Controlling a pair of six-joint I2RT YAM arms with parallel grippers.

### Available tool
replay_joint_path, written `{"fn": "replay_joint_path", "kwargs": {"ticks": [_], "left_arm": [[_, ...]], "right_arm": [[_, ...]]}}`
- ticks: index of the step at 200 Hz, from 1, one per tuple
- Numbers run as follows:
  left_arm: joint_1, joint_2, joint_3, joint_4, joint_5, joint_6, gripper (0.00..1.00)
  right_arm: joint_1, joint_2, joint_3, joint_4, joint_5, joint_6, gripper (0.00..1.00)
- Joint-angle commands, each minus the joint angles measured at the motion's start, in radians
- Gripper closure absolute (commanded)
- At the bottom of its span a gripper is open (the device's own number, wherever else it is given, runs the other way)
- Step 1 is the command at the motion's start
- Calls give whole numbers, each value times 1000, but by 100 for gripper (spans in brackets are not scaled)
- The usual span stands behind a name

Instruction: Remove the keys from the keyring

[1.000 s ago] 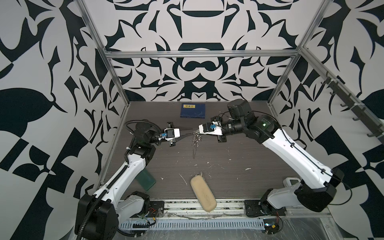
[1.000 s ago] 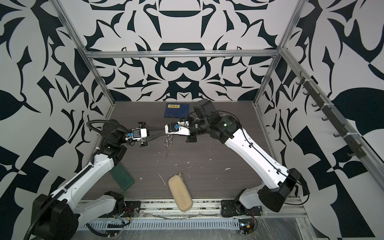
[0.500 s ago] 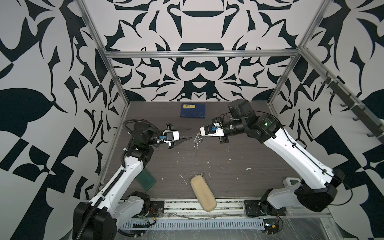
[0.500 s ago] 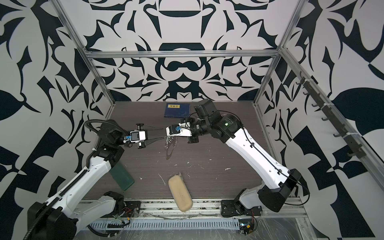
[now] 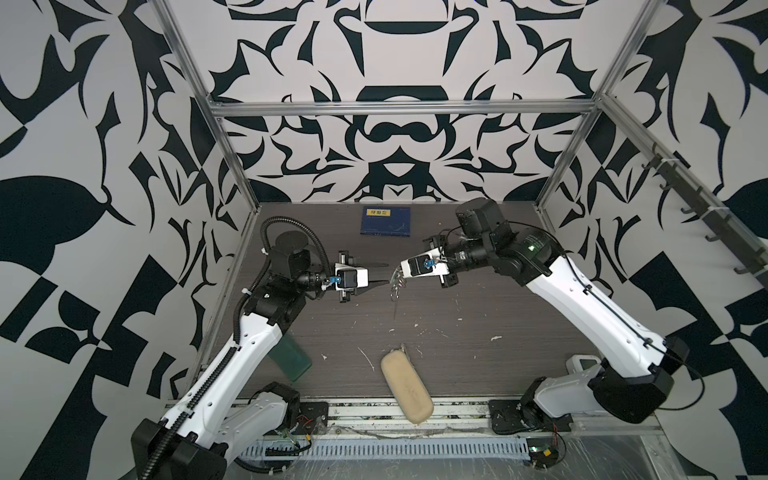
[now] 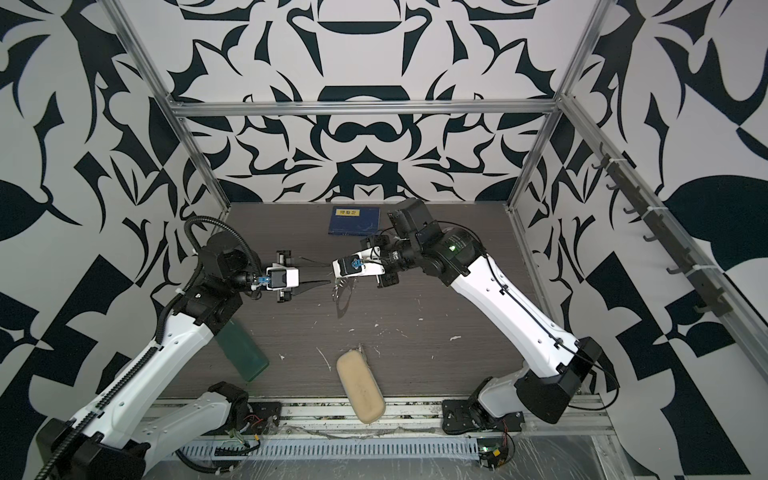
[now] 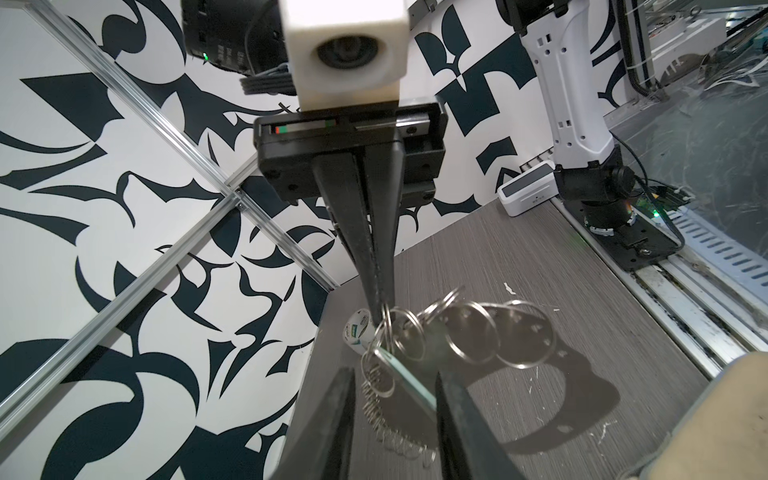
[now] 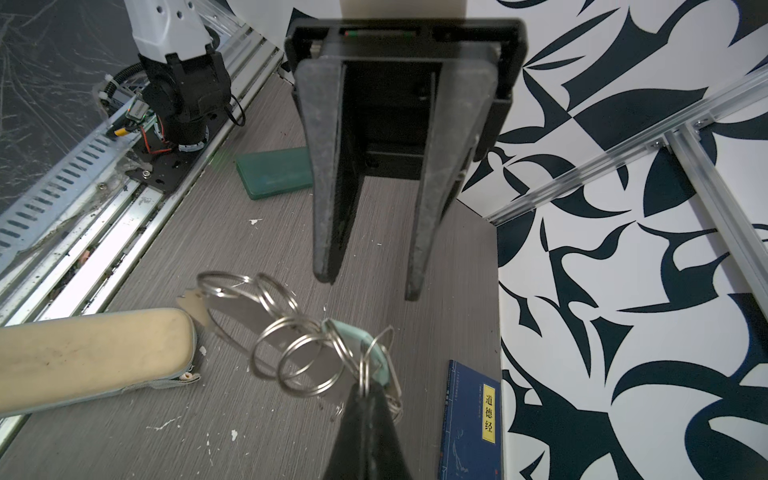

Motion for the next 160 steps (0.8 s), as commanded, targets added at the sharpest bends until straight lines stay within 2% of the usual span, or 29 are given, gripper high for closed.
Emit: {"fn": "replay_joint_path", "kwargs": {"ticks": [1,52,107,125,160], "left_arm": [[-24,2,17,-38,-27,36,65],[-32,30,74,-71,-42,75,68],[-35,97,210,-296,25,199,76],[-46,106,224,-332,32,208,76],[-49,111,250,-416,35,231,70]], "right_arm": [[-2,-16,27,9,-15,-41,100],[0,-7,27,-16,-25,-73,100],[12,-6,37,-31,-22,-85,100],[13,-10,33,-31,-21,-85,100],[14,-17,33,-29,-15,-85,100]]}}
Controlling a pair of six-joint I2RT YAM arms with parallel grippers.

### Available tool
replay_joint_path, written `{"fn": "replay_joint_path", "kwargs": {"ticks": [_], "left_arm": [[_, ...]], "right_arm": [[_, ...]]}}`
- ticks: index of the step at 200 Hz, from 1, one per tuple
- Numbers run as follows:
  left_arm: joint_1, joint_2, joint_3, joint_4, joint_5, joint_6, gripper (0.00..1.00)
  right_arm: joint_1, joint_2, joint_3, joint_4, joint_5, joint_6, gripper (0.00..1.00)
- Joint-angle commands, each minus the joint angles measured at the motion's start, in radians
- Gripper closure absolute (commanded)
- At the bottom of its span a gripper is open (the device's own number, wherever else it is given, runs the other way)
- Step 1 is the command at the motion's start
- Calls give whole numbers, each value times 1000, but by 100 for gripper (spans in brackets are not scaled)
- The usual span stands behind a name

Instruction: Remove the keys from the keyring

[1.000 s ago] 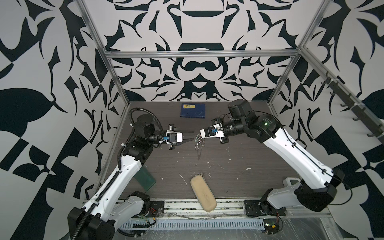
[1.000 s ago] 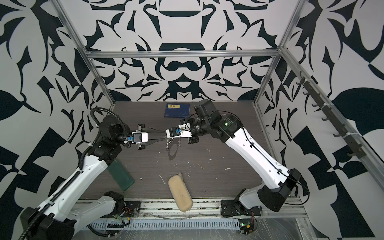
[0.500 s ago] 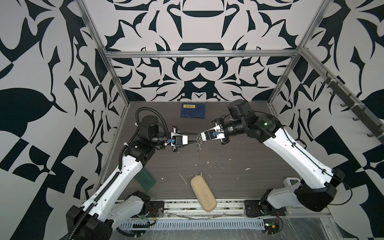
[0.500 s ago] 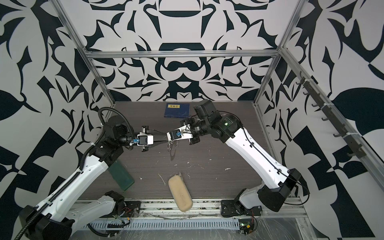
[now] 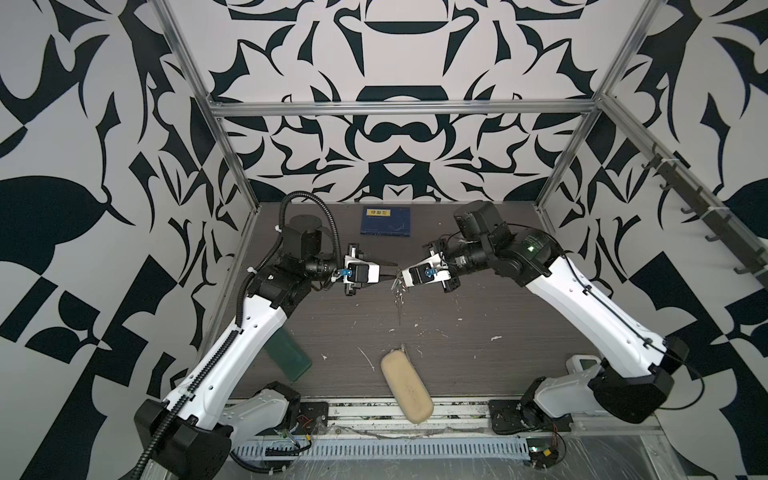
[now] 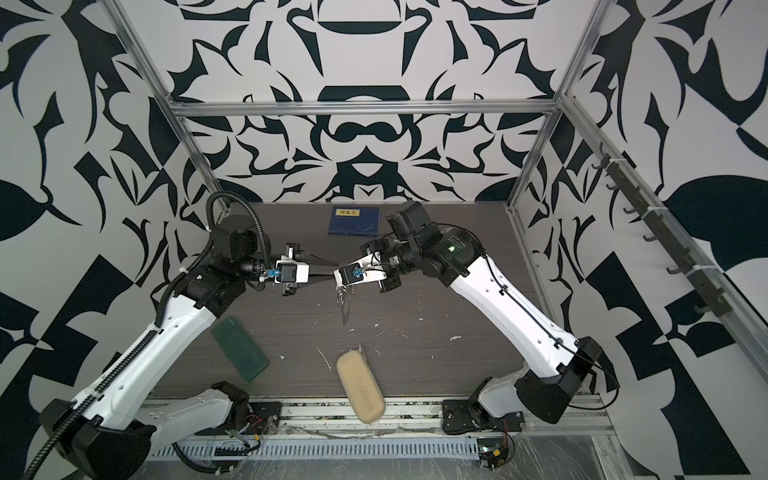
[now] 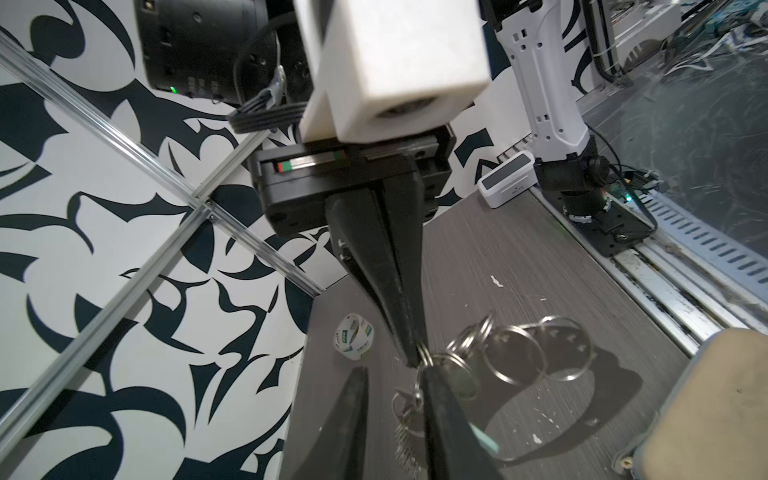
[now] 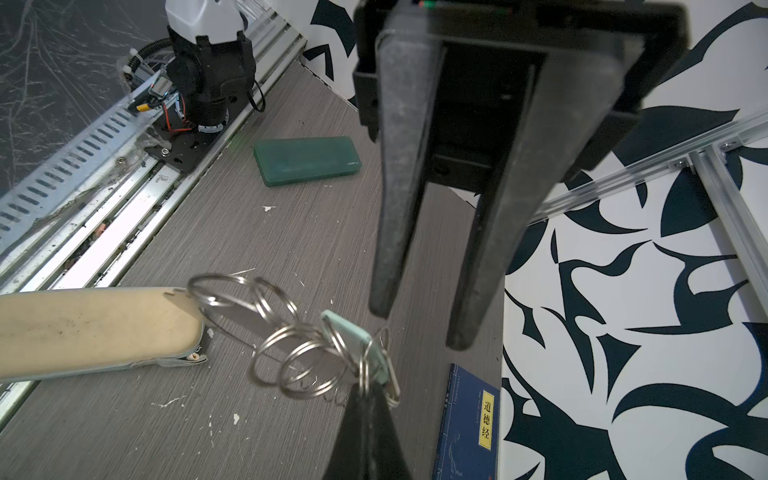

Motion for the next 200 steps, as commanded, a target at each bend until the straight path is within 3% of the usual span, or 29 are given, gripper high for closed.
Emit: {"fn": "replay_joint_path", "kwargs": {"ticks": [1,75,118,156,174,200], "left_arm": [[-4,1,38,-116,31,40,70],[-36,41,50,-131,-6,57,72],[-39,72,67,-131,-12,67,93],[-38,52,61,-122,-18,68,92],[-37,45,64,-126,-25,66,98],[-23,39,57,-145,-32,74,94]], "right_arm": [[6,-16,32,24,-15,-7,100],[22,-14,44,13,-15,-7,100],[21,-16,46,11,-10,-7,100],[21,-18,46,16,-1,-9,100],[22,-21,44,16,1,-12,100],[16,-41,42,27,-22,-10,100]]}}
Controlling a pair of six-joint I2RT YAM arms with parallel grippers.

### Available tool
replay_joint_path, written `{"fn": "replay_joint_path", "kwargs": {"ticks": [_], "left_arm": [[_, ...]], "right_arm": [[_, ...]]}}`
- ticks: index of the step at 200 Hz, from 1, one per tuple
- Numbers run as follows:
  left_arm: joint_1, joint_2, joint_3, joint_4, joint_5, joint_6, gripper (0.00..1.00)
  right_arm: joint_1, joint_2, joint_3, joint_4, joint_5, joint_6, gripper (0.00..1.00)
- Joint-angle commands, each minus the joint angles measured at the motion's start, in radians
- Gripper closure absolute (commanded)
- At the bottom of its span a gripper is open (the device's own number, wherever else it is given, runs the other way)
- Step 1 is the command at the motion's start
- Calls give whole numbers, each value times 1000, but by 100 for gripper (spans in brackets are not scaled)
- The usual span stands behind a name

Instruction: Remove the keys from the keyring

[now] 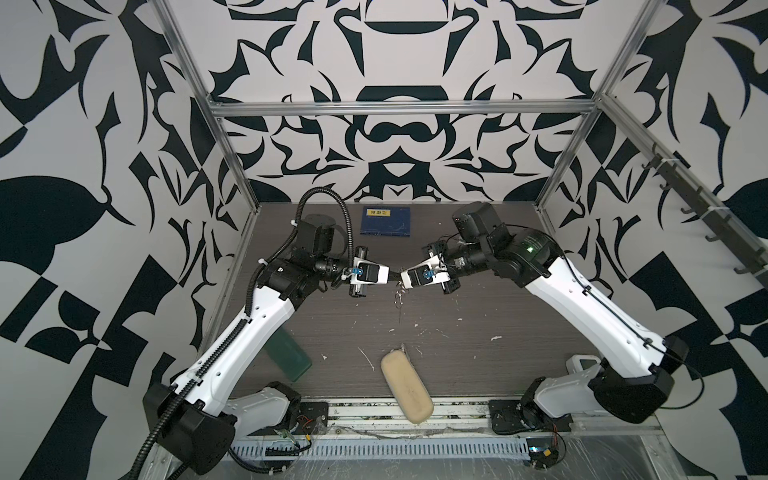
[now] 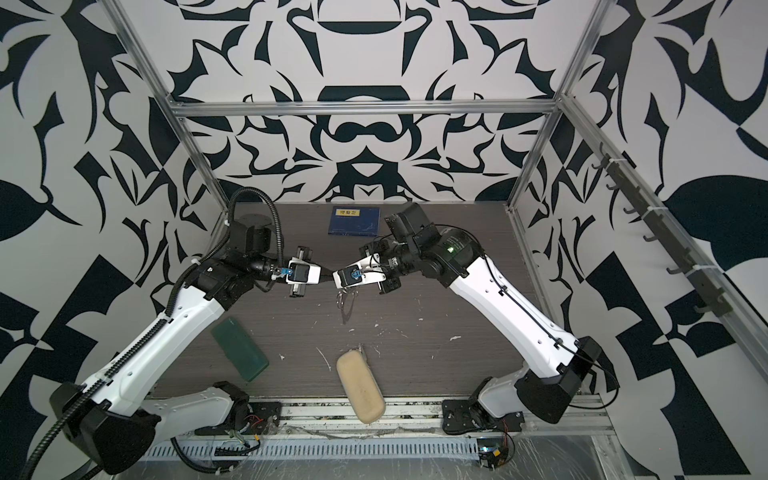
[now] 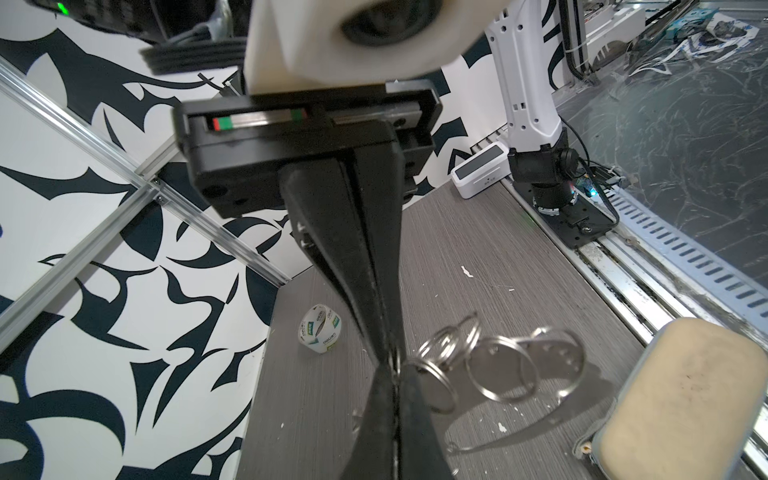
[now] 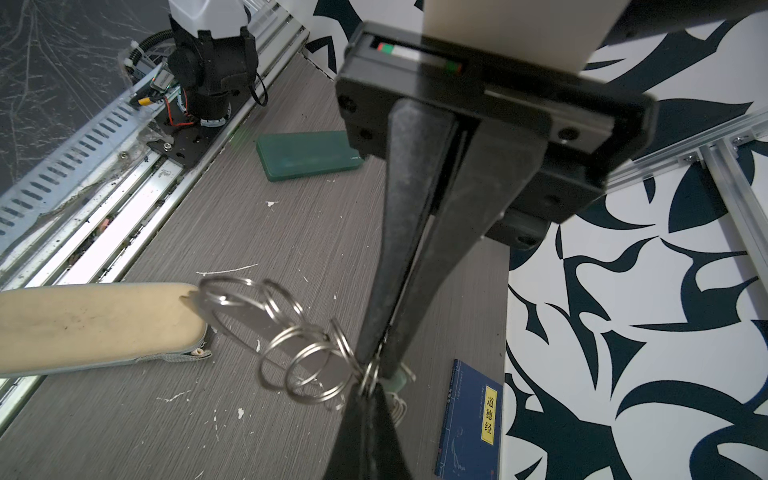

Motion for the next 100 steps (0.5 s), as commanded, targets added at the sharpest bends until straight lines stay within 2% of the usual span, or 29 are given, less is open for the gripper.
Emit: {"fn": "replay_joint_path", "kwargs": {"ticks": [1,11,22,59,100], "left_arm": [[12,-23,14,-37,-2,17,93],[22,-28,7,-36,2,17,83],[27,-36,-2,-27,8,14,78],[29,-49,-13,-2,18,0,79],[30,-39,-4,-8,34,-1,86]], "right_arm": [[3,-42,40,39,-44,-11,100],[2,-49,37,48,-49,-7,100],[2,-51,39,47,-54,-1,100],[1,-48,38,45,-47,-1,100],[1,-42,48,40,-50,-2,100]]}}
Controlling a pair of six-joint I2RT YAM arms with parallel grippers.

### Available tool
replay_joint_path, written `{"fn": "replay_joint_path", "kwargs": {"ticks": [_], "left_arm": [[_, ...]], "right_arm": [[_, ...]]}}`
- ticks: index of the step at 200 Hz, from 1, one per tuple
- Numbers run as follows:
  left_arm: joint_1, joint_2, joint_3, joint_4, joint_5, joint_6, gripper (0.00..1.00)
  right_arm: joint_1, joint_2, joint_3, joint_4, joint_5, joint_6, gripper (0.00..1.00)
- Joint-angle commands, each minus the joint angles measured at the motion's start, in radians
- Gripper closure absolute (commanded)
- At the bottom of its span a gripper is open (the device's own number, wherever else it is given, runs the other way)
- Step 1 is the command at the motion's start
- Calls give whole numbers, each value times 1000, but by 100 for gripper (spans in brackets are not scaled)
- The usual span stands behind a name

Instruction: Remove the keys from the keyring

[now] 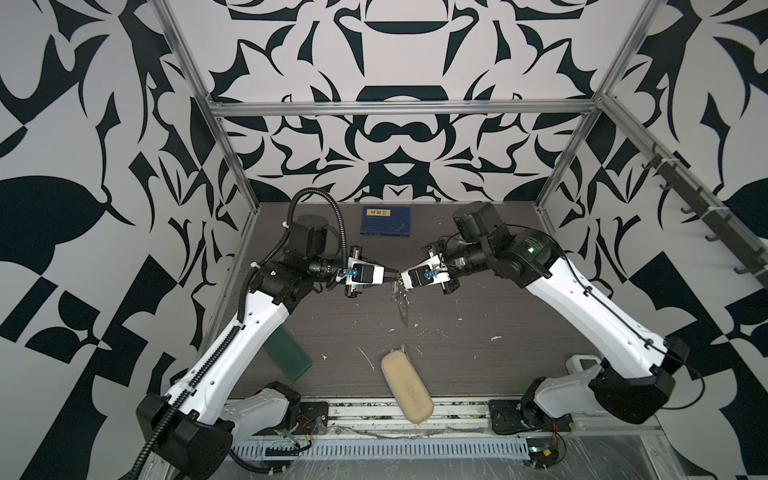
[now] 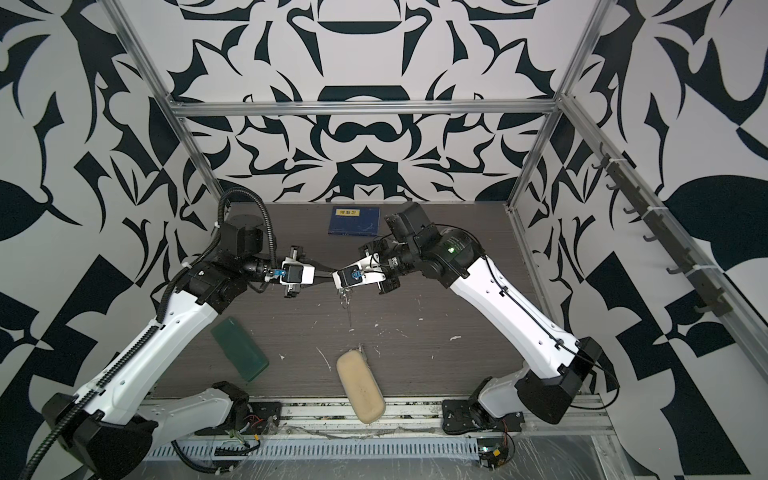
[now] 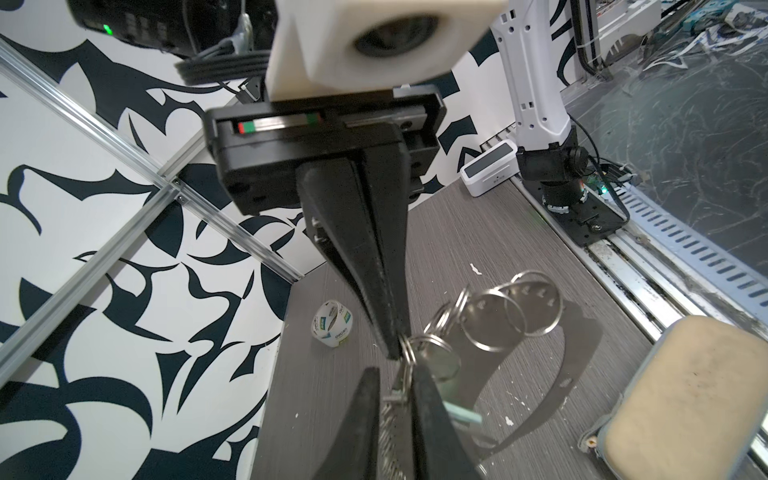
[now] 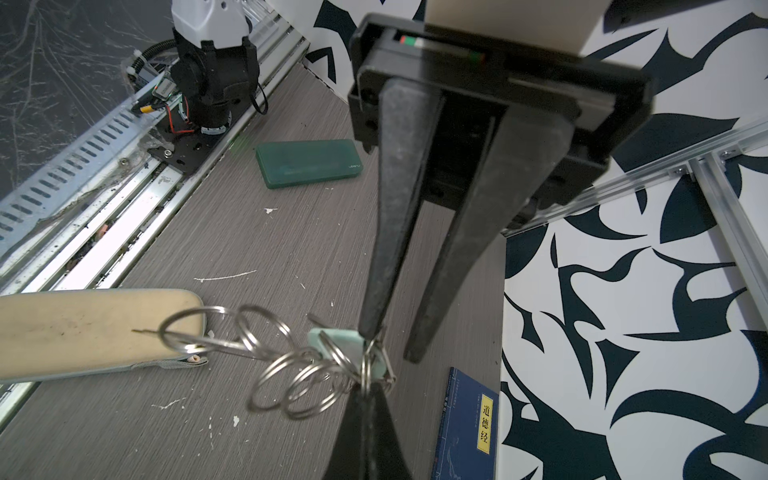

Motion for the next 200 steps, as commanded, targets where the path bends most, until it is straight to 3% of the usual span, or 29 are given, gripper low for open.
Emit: {"fn": "replay_joint_path", "kwargs": {"ticks": [1,34,156,200], "left_arm": [[4,-4,1,-7,35,2,86],[3,6,7,-25,39,10,100],[50,-5,-18,-9,49,5,100],[50,-2,11,57,28,-71,100]], "right_arm": [[1,-40,48,28,-35,-1,100],[0,-46,41,34,-37,1,100],[-31,-99,-28,91,-63,31,100],[-35,-146,-199,297,-104,151,100]]}}
